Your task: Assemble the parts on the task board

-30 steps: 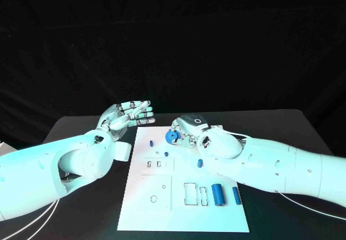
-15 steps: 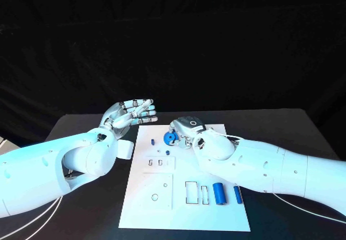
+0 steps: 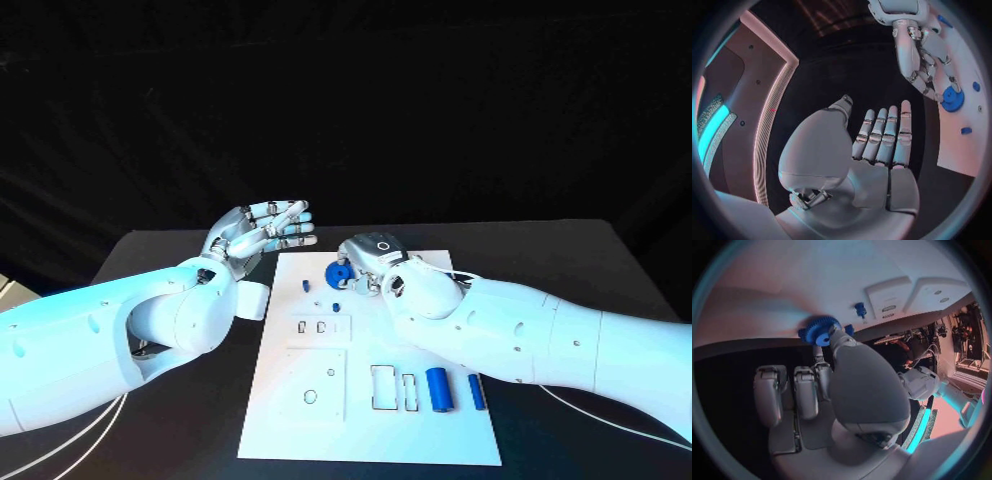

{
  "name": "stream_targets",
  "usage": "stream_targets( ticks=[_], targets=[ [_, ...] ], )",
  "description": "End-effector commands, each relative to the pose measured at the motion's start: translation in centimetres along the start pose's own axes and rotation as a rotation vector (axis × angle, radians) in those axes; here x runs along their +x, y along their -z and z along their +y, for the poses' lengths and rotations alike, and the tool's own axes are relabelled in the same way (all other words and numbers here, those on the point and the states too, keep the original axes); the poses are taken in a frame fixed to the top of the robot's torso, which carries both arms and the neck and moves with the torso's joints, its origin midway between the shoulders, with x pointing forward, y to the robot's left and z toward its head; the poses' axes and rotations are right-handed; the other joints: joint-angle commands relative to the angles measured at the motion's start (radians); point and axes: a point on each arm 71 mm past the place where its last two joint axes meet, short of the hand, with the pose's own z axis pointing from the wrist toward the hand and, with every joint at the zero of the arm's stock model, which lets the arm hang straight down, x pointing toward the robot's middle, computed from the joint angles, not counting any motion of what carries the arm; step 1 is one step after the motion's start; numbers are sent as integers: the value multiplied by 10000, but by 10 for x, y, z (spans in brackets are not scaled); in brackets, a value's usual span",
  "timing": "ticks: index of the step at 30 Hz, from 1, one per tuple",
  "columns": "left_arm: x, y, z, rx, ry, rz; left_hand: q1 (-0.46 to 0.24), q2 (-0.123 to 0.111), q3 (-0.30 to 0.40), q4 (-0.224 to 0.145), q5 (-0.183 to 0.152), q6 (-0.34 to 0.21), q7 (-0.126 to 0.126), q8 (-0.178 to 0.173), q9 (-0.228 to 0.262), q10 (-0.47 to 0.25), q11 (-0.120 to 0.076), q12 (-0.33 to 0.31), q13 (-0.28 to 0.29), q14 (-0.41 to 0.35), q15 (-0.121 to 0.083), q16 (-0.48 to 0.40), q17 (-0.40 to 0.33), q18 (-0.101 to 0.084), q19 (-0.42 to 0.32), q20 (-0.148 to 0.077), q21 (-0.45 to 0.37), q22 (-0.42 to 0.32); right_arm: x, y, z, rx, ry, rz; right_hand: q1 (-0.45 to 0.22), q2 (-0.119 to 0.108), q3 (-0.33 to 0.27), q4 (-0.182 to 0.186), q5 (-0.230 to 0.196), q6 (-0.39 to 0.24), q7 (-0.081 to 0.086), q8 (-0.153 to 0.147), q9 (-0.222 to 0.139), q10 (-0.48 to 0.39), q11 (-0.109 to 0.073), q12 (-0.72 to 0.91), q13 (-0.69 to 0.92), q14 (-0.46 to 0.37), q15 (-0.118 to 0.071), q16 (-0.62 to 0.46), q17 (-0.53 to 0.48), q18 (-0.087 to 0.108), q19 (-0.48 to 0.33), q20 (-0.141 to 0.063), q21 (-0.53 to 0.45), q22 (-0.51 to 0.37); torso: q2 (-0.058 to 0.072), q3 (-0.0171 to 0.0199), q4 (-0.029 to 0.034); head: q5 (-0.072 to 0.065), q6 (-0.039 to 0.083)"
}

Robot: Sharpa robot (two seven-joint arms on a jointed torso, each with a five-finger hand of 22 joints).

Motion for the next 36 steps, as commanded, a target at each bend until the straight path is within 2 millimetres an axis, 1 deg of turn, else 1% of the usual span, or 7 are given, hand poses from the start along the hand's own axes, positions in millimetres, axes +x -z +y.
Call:
stream_targets(
  ticks=[1, 9, 18, 25, 28, 32, 36],
  targets=[
    [4, -1, -1, 49, 127, 232, 23, 118, 70, 14, 39, 30, 582, -60, 2, 22, 43, -47, -8, -43, 22, -61, 16, 124, 90, 12, 4, -18, -1, -1, 2, -180, 203, -139, -12, -27, 65, -3, 52, -65, 9, -11, 6, -37, 49, -54, 822, 1009, -41, 19, 2481, -94, 548, -85, -41, 1949, 10, 5, -1, 2, 15],
    [4, -3, 0, 24, 123, 228, 23, 118, 70, 14, 39, 30, 582, -60, 2, 22, 43, -47, -8, -43, 22, -61, 16, 124, 90, 12, 4, -18, 0, -2, 3, -195, 230, -114, -92, -136, 121, -5, 49, -229, 74, -119, -47, -199, 104, -237, 639, 1006, 10, 13, 2467, -88, 530, -50, -68, 1929, 5, 0, -24, -16, 25],
    [3, -3, 0, 8, 112, 204, 23, 118, 70, 14, 39, 30, 582, -60, 2, 22, 43, -47, -8, -43, 22, -61, 16, 124, 90, 12, 4, -18, 2, -3, 2, -204, 166, 191, -401, -391, 103, 85, 48, -850, 230, -543, -228, -485, 249, -558, 348, 996, 140, -1, 2428, -61, 460, 69, -173, 1851, 1, -5, -1, -8, 24],
    [3, -2, 0, -24, 145, 273, 32, 114, 75, -1, 40, -81, 593, -115, -24, -8, 51, -60, -13, -60, 29, -83, 24, 122, 89, 15, -4, -30, 5, -2, -2, -59, -126, 626, -1428, -522, -618, 222, 67, -859, 328, -685, -270, -190, 360, -236, 716, 1043, 254, 71, 2631, -117, 609, 192, 19, 2056, 3, 5, -23, 15, 34],
    [3, -2, 1, -40, 163, 312, 43, 117, 82, -10, 40, -89, 595, -122, -26, -18, 55, -63, -14, -65, 31, -88, 25, 122, 88, 16, -6, -33, 7, -2, -2, -9, -300, 852, -2028, -263, -774, 237, 72, -650, 278, -618, -240, -78, 321, -123, 849, 1043, 229, 71, 2631, -130, 646, 181, 68, 2110, -1, 7, -27, 18, 22],
    [3, -2, 1, -66, 183, 353, 120, 158, 145, -66, 43, -131, 599, -156, -38, -52, 62, -66, -15, -77, 37, -108, 34, 121, 86, 19, -15, -46, 9, -2, -3, 53, -561, 1154, -2332, 107, -620, 218, 58, -451, 217, -548, -211, 177, 270, 135, 1139, 1043, 188, 71, 2631, -183, 777, 147, 251, 2283, -3, 6, -17, 3, 10],
    [2, -2, 1, -105, 197, 386, 158, 179, 182, -96, 42, -155, 602, -174, -44, -68, 65, -65, -15, -79, 39, -118, 40, 121, 87, 21, -19, -53, 12, -2, -6, 261, -837, 1479, -2480, 285, -521, 209, 55, -374, 187, -527, -201, 223, 243, 177, 1195, 1043, 166, 71, 2631, -185, 783, 126, 258, 2293, 4, 15, -10, 14, 5]
  ],
)
